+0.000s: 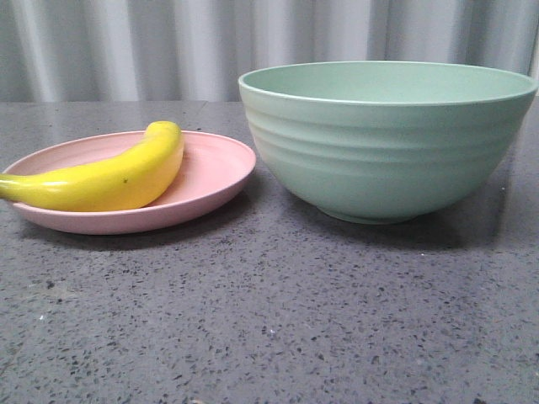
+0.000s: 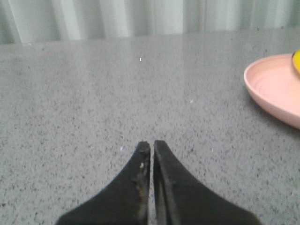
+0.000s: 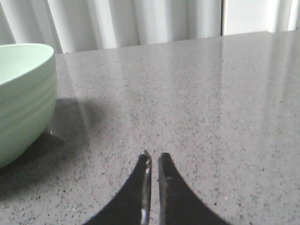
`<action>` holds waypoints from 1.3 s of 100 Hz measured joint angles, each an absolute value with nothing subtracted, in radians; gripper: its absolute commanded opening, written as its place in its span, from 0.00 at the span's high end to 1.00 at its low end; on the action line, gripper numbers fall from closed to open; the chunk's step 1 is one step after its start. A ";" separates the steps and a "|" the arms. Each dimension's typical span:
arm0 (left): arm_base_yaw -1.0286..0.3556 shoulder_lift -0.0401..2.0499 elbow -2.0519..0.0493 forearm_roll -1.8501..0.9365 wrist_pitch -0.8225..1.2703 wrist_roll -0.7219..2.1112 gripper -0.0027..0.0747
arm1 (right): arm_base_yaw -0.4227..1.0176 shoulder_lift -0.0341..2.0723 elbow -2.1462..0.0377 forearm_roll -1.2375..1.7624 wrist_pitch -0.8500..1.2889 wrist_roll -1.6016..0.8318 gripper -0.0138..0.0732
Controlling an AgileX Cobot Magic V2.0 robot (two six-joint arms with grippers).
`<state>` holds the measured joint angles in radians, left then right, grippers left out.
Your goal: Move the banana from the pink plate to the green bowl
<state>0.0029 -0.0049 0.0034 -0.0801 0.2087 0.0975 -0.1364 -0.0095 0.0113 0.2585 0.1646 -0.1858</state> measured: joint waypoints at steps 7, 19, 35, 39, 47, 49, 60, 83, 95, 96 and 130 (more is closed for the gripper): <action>0.003 -0.005 0.003 -0.082 0.183 0.098 0.99 | -0.136 -0.009 0.011 0.259 0.161 -0.186 0.91; 0.003 -0.005 0.003 -0.084 0.138 0.098 0.99 | -0.136 -0.009 0.011 0.259 0.157 -0.186 0.91; 0.003 -0.005 0.003 -0.085 0.124 0.098 0.99 | -0.136 -0.009 0.011 0.259 0.140 -0.181 0.91; 0.003 -0.005 0.003 -0.085 0.122 0.098 0.99 | -0.136 -0.009 0.011 0.259 0.132 -0.183 0.91; 0.003 -0.005 0.003 -0.085 0.113 0.098 0.99 | -0.136 -0.009 0.011 0.260 0.109 -0.182 0.91; 0.003 -0.005 0.003 -0.085 0.107 0.098 0.99 | -0.136 -0.009 0.011 0.260 0.104 -0.182 0.91; 0.003 -0.005 0.003 -0.085 0.075 0.098 0.99 | -0.136 -0.009 0.011 0.260 0.064 -0.182 0.91; 0.003 -0.005 0.001 -0.086 0.041 0.098 0.99 | -0.136 -0.009 0.002 0.260 0.125 -0.182 0.91; 0.003 -0.005 -0.033 -0.087 0.067 0.098 0.99 | -0.136 -0.002 -0.036 0.260 0.166 -0.182 0.91; 0.003 -0.005 -0.036 -0.087 0.069 0.098 0.99 | -0.136 0.003 -0.042 0.260 0.167 -0.182 0.91; 0.004 0.202 -0.240 -0.087 0.111 0.098 0.99 | -0.136 0.287 -0.210 0.260 0.297 -0.184 0.91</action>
